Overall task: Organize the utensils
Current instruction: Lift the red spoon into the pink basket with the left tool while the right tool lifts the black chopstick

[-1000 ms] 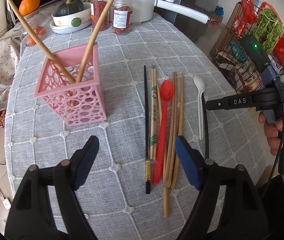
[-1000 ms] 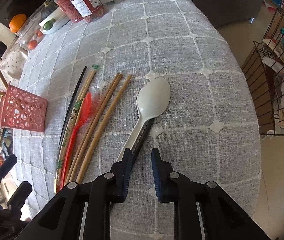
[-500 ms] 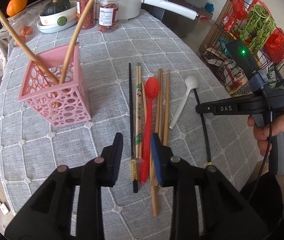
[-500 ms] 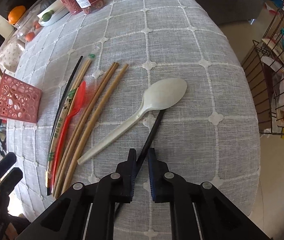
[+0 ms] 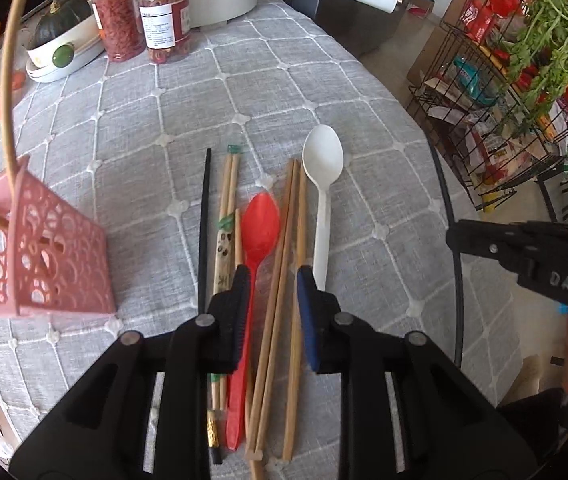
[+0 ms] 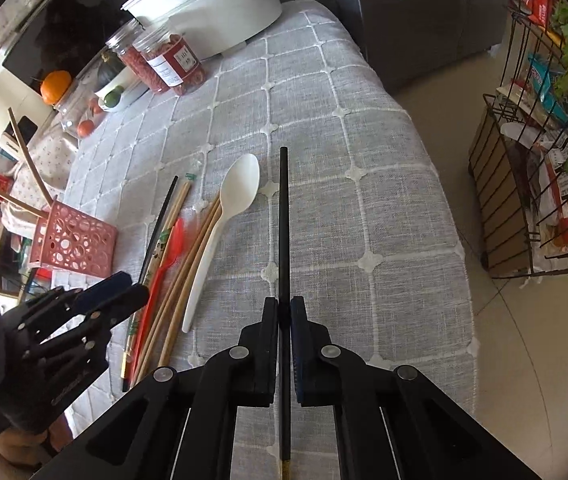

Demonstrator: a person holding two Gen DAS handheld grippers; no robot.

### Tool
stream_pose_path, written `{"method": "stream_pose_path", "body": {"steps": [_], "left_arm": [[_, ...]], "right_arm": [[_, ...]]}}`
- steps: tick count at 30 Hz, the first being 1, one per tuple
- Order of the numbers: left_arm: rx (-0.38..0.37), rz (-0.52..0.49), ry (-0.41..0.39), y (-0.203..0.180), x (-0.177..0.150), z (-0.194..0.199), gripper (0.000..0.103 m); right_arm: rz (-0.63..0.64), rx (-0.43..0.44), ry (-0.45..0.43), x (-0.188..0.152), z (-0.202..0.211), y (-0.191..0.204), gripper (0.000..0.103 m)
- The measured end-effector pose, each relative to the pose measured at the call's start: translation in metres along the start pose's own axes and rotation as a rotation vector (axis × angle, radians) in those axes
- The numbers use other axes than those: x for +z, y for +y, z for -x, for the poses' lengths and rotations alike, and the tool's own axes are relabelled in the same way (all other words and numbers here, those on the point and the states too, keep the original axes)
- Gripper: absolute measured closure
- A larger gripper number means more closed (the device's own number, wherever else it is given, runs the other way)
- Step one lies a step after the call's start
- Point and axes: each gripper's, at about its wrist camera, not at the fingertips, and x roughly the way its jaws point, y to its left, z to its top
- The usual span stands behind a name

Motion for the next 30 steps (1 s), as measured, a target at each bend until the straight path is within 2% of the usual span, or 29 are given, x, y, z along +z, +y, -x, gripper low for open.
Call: {"method": "stream_pose_path", "body": {"steps": [10,15,17,20,26,30], "left_arm": [[0.101,-0.012,0.056,-0.01,0.027,-0.032,0.078],[0.214,-0.011,0.055,-0.013,0.03,-0.04,0.078],[0.234,-0.024,0.059,-0.016,0.029,-0.043,0.094],[0.253,-0.037,0.064,-0.015,0.028,-0.045,0.098],[0.224,-0.02,-0.016,-0.006,0.029,-0.014,0.098],[0.137,0.014,-0.131,0.0,0.024,0.029,0.098]], "right_arm": [[-0.017,0.059,-0.008,0.004,0.007,-0.012,0.097],[-0.021,0.068,-0.014,0.004,0.008,-0.011,0.097],[-0.022,0.069,-0.017,0.004,0.009,-0.011,0.097],[-0.024,0.066,-0.019,0.004,0.009,-0.011,0.097],[-0.023,0.062,-0.032,0.007,0.01,-0.007,0.097],[-0.018,0.076,-0.075,0.009,0.019,-0.001,0.097]]}}
